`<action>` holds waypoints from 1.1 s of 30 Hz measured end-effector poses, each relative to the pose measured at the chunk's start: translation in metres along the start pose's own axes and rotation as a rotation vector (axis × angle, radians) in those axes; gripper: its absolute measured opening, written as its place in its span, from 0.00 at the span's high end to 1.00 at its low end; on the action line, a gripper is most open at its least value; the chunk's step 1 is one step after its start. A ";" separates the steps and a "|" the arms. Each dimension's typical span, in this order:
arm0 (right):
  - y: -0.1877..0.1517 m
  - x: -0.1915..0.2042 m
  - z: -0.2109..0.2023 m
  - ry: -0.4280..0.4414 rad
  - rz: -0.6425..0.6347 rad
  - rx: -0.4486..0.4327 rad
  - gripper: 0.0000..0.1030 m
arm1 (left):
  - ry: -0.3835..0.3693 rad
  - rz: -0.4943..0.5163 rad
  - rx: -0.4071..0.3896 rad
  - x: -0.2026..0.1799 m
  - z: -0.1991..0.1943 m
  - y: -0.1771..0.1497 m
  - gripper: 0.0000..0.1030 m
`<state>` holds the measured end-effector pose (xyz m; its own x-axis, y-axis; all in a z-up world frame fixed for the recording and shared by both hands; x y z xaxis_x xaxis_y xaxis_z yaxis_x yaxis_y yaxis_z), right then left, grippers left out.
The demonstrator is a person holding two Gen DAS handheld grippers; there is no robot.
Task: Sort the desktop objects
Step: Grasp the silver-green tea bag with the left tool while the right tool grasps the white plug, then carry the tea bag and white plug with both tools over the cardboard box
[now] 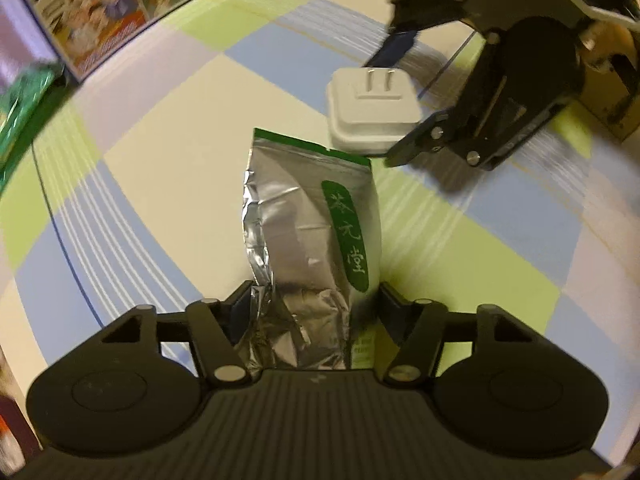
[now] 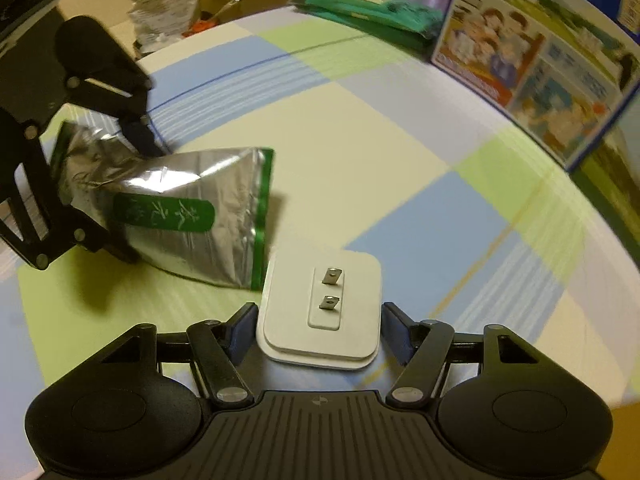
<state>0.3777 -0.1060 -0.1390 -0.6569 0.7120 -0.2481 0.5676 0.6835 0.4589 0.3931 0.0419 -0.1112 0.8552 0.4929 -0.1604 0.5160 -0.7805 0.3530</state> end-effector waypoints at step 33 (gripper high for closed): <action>-0.230 0.122 -0.181 -0.190 0.580 -0.044 0.30 | 0.014 -0.359 -0.045 -0.210 -0.006 -0.078 0.35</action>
<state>0.0777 -0.2055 -0.1200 -0.1452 0.9850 -0.0931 0.7826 0.1719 0.5983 0.1735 0.0012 -0.0998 0.6192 0.7377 -0.2692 0.7803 -0.5394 0.3166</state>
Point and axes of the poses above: each gripper's, at about its wrist camera, not at the fingertips, and z roughly the way its jaws point, x to its left, y to its top, the point moved 1 cm from there along z, roughly the way its jaws point, and after that the axes turned 11 degrees about -y, right-handed, at the moved point
